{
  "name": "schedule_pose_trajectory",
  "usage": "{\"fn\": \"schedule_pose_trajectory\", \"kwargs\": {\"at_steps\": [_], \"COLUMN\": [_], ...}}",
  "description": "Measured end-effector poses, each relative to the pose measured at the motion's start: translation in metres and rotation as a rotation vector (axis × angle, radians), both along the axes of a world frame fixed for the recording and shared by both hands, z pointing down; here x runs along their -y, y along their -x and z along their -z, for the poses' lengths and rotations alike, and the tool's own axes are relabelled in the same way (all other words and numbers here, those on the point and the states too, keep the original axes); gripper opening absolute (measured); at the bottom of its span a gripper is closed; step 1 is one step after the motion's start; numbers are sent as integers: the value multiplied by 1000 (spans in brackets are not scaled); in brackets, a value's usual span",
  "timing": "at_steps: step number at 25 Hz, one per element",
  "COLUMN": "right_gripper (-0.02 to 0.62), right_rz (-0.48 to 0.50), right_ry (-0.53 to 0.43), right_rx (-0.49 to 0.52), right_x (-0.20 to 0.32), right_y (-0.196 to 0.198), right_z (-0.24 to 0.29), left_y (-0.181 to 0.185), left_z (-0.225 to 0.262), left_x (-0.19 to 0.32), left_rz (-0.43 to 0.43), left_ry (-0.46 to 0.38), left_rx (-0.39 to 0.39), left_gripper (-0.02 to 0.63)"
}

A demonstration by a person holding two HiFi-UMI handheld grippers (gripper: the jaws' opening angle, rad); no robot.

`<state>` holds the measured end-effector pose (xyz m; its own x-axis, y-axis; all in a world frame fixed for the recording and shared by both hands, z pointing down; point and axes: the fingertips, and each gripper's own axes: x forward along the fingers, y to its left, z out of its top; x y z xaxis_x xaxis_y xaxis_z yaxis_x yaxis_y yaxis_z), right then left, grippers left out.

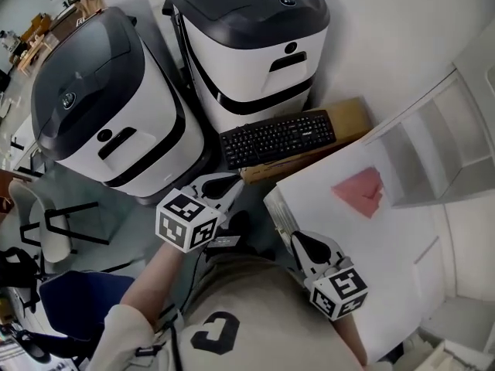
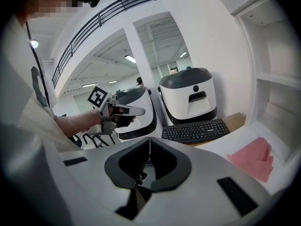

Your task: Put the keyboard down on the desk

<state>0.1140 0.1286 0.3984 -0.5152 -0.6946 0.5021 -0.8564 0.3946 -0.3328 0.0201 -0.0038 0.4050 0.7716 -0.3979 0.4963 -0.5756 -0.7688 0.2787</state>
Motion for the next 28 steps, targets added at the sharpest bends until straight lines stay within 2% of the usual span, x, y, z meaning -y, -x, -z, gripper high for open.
{"fn": "schedule_pose_trajectory", "kwargs": {"at_steps": [3, 5, 12, 15, 18, 24, 26, 28], "right_gripper": [25, 25, 25, 25, 25, 25, 25, 25], "right_rz": [30, 54, 129, 152, 169, 186, 171, 158], "right_ry": [26, 58, 100, 108, 130, 161, 174, 182], "right_rx": [-32, -50, -86, -99, -116, -130, -122, -114], "right_x": [24, 36, 76, 89, 98, 107, 107, 107], "right_y": [13, 27, 60, 73, 87, 97, 90, 82], "right_z": [-4, -11, -15, -17, -20, -24, -26, -28], "left_y": [11, 22, 55, 67, 71, 56, 49, 43], "left_z": [-19, -35, -105, -138, -166, -221, -235, -246], "left_x": [30, 41, 83, 98, 110, 129, 136, 147], "left_rz": [-1, -5, 47, 48, 69, 92, 140, 204], "left_ry": [14, 54, 231, 322, 419, 593, 664, 749], "left_rx": [15, 12, 35, 37, -15, -78, -144, -248], "left_gripper": [33, 174, 310, 327, 327, 327, 327, 330]}}
